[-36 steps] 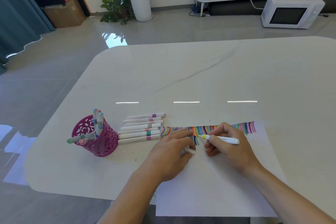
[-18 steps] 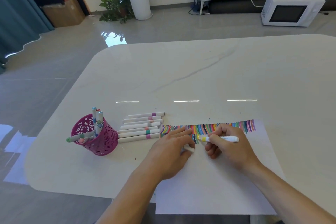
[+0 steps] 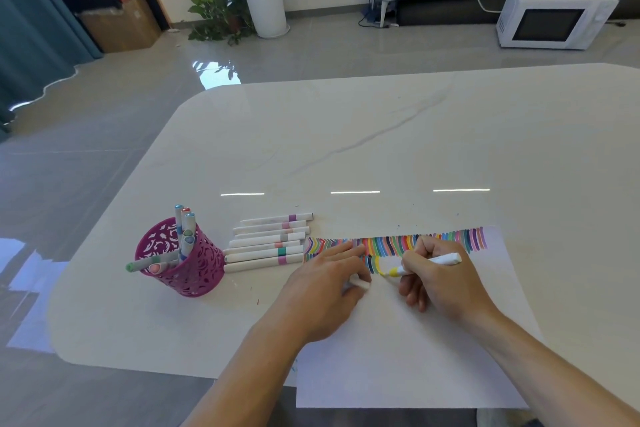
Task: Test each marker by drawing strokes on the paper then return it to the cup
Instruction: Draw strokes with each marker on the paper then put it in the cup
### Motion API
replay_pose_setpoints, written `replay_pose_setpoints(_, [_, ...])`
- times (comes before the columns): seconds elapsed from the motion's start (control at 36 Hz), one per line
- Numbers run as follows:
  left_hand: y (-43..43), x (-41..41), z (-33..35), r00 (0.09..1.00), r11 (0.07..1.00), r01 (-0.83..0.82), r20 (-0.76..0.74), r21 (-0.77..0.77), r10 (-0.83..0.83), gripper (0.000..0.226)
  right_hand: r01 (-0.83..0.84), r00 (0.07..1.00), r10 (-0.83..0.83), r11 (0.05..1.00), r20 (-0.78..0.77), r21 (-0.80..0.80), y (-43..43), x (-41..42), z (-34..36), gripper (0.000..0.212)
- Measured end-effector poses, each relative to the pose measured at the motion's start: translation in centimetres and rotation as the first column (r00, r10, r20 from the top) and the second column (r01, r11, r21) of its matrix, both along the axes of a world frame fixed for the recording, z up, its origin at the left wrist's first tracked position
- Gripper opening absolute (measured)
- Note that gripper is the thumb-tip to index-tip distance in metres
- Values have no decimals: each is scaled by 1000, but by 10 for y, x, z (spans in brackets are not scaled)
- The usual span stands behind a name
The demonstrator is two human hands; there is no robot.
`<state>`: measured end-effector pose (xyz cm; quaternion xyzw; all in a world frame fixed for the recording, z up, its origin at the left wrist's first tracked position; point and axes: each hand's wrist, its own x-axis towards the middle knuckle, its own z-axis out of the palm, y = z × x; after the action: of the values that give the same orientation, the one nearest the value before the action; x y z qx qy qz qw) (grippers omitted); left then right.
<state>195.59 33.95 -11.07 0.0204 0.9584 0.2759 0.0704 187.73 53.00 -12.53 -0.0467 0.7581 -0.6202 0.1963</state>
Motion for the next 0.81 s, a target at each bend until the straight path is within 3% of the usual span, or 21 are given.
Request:
replay_pose_setpoints(0.25, [-3, -2, 2, 1000, 999, -6, -9, 43, 7, 16, 85, 993, -66, 974, 95, -210, 1, -2, 8, 15])
replay_pose_setpoints(0.53, [-7, -8, 11, 971, 962, -182, -114, 203, 208, 18, 77, 996, -88, 962, -30, -263, 3, -8, 26, 4])
replay_pose_setpoints(0.67, [-7, -9, 12, 940, 904, -239, -149, 355, 307, 15, 97, 995, -101, 944, 4, -314, 3, -7, 34, 5])
replay_pose_setpoints(0.81, [-5, -11, 13, 917, 790, -309, -53, 530, 394, 20, 100, 994, -105, 921, 10, -376, 1, -5, 42, 23])
